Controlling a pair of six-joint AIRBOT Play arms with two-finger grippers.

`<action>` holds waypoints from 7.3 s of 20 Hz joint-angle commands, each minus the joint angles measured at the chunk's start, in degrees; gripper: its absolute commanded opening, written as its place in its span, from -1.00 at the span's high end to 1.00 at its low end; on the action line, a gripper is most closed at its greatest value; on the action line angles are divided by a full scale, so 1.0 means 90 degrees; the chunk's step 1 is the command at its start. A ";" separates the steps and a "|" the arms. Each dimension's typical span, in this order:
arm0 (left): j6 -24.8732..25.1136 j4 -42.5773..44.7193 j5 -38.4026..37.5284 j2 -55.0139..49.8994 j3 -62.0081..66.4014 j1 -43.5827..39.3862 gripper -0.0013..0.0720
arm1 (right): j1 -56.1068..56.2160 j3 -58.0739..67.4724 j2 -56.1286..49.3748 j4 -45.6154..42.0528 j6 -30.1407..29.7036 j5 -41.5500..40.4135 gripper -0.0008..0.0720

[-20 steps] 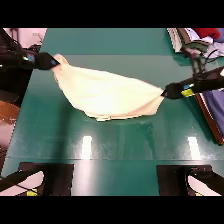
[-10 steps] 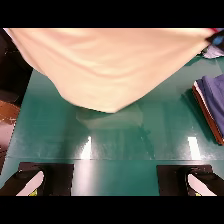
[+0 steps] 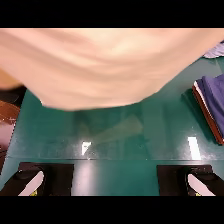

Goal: Fold the shirts.

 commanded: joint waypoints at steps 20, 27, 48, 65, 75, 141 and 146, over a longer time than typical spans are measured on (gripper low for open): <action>0.0294 0.0420 0.1620 -0.4427 -0.4964 0.0005 0.89 | 0.0631 -0.1163 -0.5634 -0.0369 -0.0005 -0.1404 0.93; 0.0095 0.0466 0.0991 -0.4337 -0.4590 0.0163 -0.57 | 0.0211 -0.0636 -0.5659 0.0916 -0.0032 -0.1027 -0.15; -0.0376 0.0704 0.0124 -0.1790 -0.8932 0.1719 -0.58 | -0.0321 -0.6392 -0.1324 0.2246 -0.1061 0.0165 -0.14; 0.0027 -0.0255 0.0969 -0.1688 -0.9136 0.1700 0.89 | -0.1311 -0.8500 -0.0357 0.2193 -0.0245 0.0265 -0.14; 0.0136 -0.0299 0.0758 -0.1688 -0.8944 0.1700 0.89 | -0.1416 -1.0185 -0.0459 0.2441 -0.0104 -0.0260 -0.14; 0.0505 0.0707 0.1224 -0.4328 -0.4036 0.0046 0.90 | -0.0799 -0.2620 -0.4284 -0.0143 0.0129 -0.1018 0.93; 0.0442 0.1178 0.0991 -0.4328 -0.4653 0.0046 0.89 | -0.0699 -0.3944 -0.3990 -0.0134 0.0129 -0.1083 0.93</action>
